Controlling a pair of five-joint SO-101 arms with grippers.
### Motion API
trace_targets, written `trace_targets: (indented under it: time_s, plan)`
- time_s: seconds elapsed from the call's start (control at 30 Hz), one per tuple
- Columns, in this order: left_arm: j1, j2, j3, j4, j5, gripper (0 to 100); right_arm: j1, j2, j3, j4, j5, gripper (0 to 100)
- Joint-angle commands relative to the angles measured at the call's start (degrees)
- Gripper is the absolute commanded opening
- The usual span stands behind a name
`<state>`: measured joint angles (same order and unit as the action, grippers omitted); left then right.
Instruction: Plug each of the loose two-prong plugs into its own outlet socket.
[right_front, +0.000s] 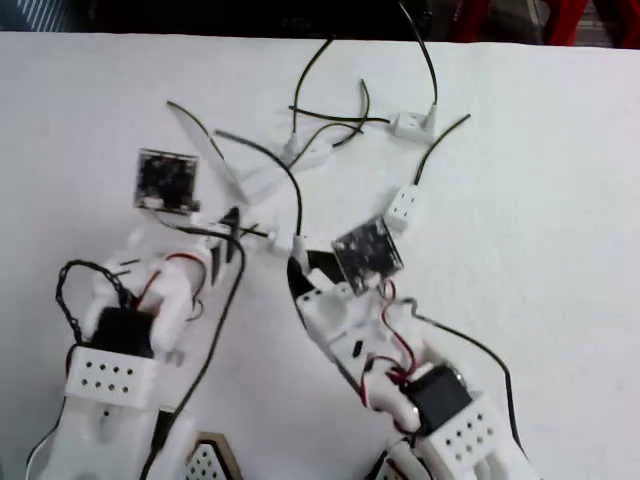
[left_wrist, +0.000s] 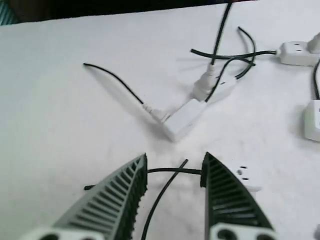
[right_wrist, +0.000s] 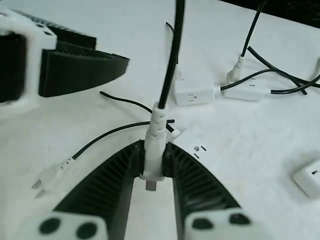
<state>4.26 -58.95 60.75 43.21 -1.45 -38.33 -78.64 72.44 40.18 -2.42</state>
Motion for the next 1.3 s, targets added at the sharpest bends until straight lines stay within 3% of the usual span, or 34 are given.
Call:
trace_targets:
  time_s: [0.0, 0.23, 0.57, 0.9, 1.03, 1.27]
  plan:
    - [7.2, -1.4, -3.9, -0.7, -0.1, 18, -1.4, -6.4, 2.4, -1.1, -0.3, 1.7]
    - [17.9, -1.4, -3.5, -0.6, -7.7, 18, -2.3, -13.3, 6.2, 0.8, -0.1, 1.7]
    - [23.7, -1.4, -3.4, -0.6, -12.8, 18, -1.5, -14.4, 6.3, 2.5, -0.1, 1.7]
    - [12.5, -1.1, -4.0, -1.1, -13.2, 19, 8.8, -14.4, 6.3, -1.3, -0.6, 1.7]
    - [5.4, -0.8, -4.0, 0.6, -13.5, 25, 15.2, -14.4, 7.7, -6.9, -2.1, 1.7]
    - [1.5, 5.4, -9.9, 5.9, -22.9, 26, 28.6, -14.3, 9.1, -15.9, -11.2, 1.7]
